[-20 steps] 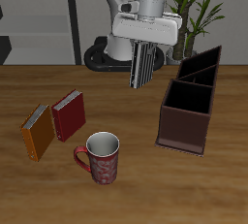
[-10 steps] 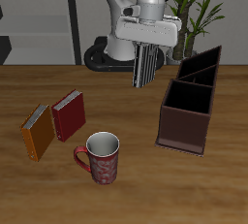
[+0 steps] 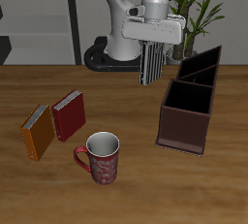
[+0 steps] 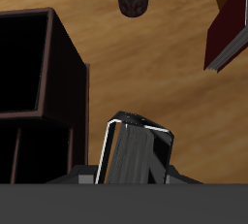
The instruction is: Place the striped book into the left desk caddy's front compartment and place the red book into the left desk caddy's left compartment and place the orange book into the left desk caddy's back compartment
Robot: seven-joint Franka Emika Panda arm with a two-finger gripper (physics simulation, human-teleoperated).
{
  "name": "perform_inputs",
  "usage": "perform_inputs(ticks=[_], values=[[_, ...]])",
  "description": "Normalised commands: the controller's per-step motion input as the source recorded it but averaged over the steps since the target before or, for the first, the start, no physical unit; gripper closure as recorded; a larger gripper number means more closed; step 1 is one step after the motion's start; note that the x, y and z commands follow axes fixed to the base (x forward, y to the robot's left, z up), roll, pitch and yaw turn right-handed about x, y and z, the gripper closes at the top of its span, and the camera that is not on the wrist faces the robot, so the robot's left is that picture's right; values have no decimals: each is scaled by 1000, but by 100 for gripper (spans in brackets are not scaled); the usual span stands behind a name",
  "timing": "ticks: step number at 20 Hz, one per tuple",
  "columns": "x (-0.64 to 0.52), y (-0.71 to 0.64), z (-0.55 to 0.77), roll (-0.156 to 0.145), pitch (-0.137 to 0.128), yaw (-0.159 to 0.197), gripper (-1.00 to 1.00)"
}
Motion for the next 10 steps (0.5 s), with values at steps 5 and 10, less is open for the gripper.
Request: perform_inputs(ticks=[5,10], values=[[-105,153,-24,24,4,-34,100],[31,236,-29,29,5,38,100]])
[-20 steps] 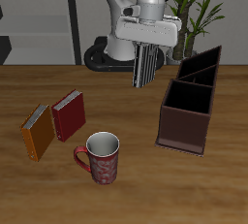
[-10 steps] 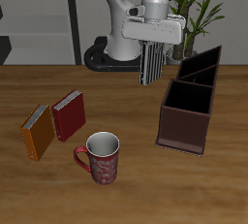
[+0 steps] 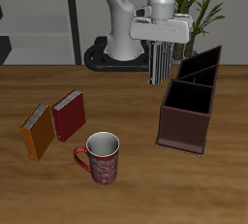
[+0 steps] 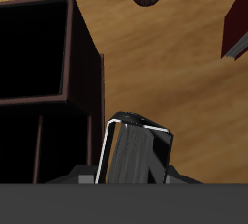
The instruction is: Place the striped book into the left desk caddy's front compartment and place the red book into the left desk caddy's left compartment and place the orange book into the left desk caddy's back compartment
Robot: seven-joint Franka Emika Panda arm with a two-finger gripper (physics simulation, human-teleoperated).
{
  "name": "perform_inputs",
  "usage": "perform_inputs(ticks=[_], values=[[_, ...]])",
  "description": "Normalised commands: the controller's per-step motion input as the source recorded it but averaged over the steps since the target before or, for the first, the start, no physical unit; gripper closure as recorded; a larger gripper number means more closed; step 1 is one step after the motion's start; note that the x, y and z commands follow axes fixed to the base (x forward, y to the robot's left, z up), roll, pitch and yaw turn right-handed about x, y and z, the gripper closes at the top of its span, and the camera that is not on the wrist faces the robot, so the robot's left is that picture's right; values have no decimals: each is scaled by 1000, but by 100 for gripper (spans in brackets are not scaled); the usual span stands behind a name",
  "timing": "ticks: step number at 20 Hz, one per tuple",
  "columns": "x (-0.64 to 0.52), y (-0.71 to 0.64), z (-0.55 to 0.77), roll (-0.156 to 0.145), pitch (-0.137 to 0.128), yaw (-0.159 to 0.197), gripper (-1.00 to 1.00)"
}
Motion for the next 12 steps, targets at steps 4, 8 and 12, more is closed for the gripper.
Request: perform_inputs(ticks=[4,8,12], values=[[42,103,-64,23,33,-29,100],[-33,229,29,61,-8,37,100],[22,251,86,39,-9,38,100]])
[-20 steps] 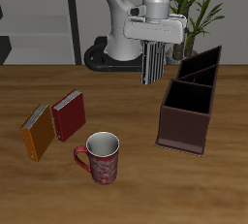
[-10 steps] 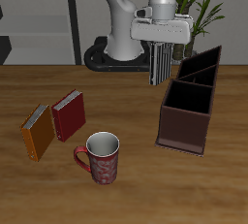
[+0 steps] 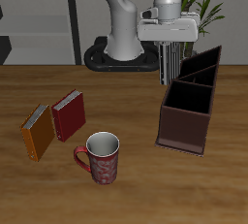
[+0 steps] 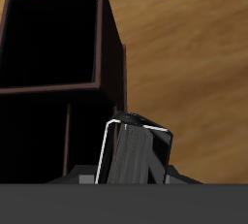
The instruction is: Place the striped book into the left desk caddy's front compartment and place the red book into the left desk caddy's left compartment and place the orange book into the left desk caddy's back compartment
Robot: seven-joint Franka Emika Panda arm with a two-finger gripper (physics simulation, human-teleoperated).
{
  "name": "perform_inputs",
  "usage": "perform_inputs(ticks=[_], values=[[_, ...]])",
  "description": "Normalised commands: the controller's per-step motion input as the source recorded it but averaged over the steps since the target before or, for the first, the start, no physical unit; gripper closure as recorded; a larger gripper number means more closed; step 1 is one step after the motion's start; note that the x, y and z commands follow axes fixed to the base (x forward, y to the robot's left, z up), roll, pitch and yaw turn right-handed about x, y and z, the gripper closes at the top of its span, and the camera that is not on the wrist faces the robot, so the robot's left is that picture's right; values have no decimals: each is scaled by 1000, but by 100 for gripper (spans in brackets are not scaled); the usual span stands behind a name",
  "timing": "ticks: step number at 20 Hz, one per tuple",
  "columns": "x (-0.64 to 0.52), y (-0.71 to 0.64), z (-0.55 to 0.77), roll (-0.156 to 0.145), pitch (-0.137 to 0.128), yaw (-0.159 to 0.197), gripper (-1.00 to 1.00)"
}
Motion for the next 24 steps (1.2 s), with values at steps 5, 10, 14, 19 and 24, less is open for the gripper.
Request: perform_inputs(ticks=[5,10,14,19,24], values=[[91,150,67,16,3,29,100],[155,131,31,11,12,26,100],[71,168,-2,24,9,29,100],[67,140,-40,29,27,0,100],[104,87,-92,11,16,14,100]])
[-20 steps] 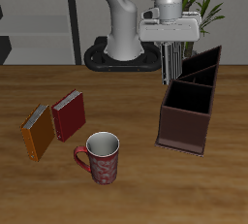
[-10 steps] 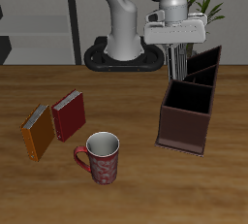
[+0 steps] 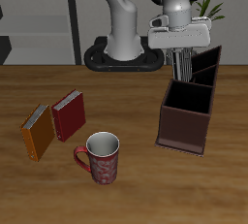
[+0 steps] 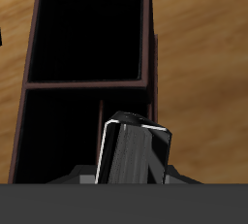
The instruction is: Place the striped book into the left desk caddy's front compartment and place the red book into the left desk caddy's left compartment and place the orange book into the left desk caddy's back compartment
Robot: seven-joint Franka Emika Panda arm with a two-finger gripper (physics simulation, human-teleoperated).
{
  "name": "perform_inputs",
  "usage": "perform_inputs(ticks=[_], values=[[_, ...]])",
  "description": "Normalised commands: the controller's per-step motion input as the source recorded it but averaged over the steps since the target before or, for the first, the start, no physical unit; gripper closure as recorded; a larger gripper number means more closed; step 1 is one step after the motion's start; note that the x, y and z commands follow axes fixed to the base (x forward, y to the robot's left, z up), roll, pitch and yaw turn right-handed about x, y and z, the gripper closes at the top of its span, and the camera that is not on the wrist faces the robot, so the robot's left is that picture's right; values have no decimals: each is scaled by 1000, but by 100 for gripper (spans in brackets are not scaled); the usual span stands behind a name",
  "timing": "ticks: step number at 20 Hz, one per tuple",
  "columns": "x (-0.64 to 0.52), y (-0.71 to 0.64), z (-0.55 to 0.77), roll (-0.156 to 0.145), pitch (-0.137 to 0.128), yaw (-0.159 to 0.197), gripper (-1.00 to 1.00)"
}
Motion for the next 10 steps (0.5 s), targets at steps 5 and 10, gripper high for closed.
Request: perform_inputs(ticks=[5,10], values=[[133,35,-179,0,36,12,100],[127,18,-202,-5,37,-1,100]])
